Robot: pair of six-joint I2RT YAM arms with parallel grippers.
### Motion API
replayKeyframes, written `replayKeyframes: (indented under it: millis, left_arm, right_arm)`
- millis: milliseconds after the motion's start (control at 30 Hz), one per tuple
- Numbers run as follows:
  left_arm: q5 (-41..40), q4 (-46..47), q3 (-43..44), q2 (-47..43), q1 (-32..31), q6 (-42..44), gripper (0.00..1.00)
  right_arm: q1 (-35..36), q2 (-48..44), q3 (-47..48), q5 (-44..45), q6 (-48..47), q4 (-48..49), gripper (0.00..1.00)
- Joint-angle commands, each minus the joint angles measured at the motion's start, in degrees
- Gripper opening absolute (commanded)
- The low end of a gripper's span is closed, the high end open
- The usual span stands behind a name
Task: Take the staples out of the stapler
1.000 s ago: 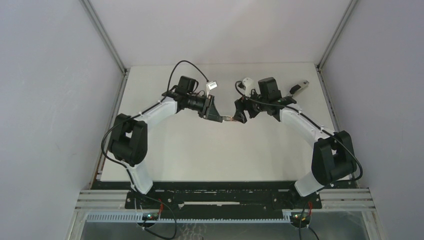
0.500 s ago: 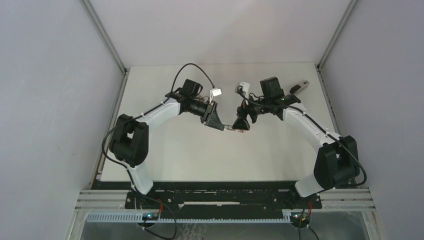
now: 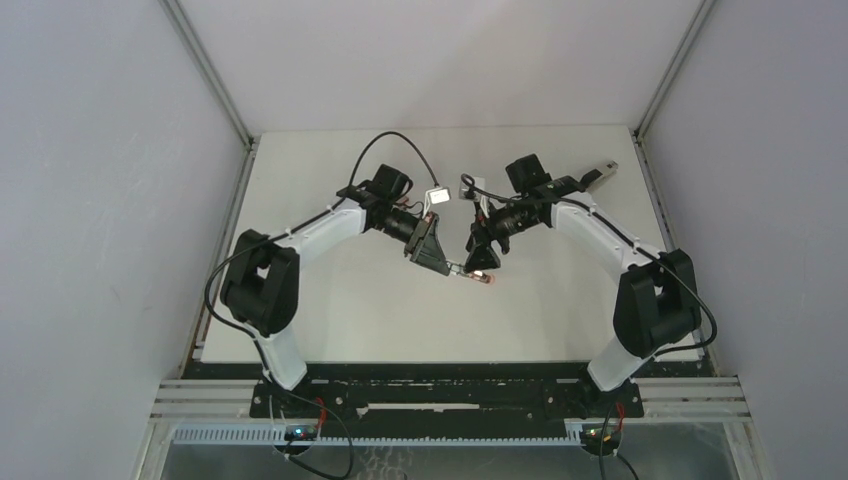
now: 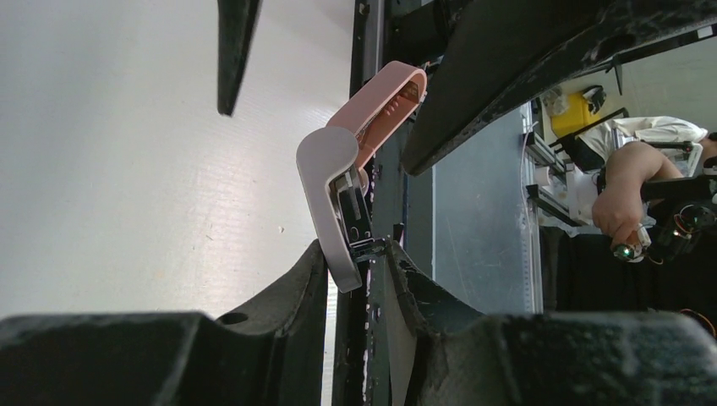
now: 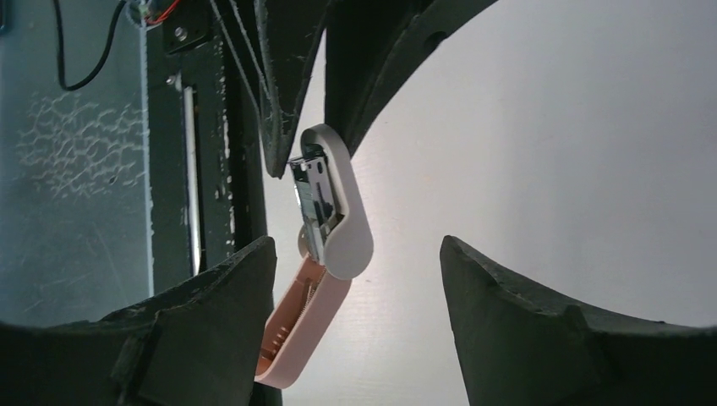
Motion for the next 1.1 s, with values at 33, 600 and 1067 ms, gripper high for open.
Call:
replayKeyframes:
  millis: [33,600,1067]
  left_arm:
    - [3.8,-1.3,3.6,-4.4,-0.2,3.2,0.29]
    - [3.3,-1.9,3.7,-4.9,-0.3,4.2,0.29]
    - [3.6,-1.8,3.8,-4.5,-0.6,4.2,0.3]
  right_arm:
    - [1.8,1.7,3.8,-3.6,-6.4,-6.9,0.69]
    - [3.4,8.0,9.9,-6.2,-12.5,-18.8,0.61]
    - [4.5,8.0,9.0,-6.9,-8.1,-14.5,0.59]
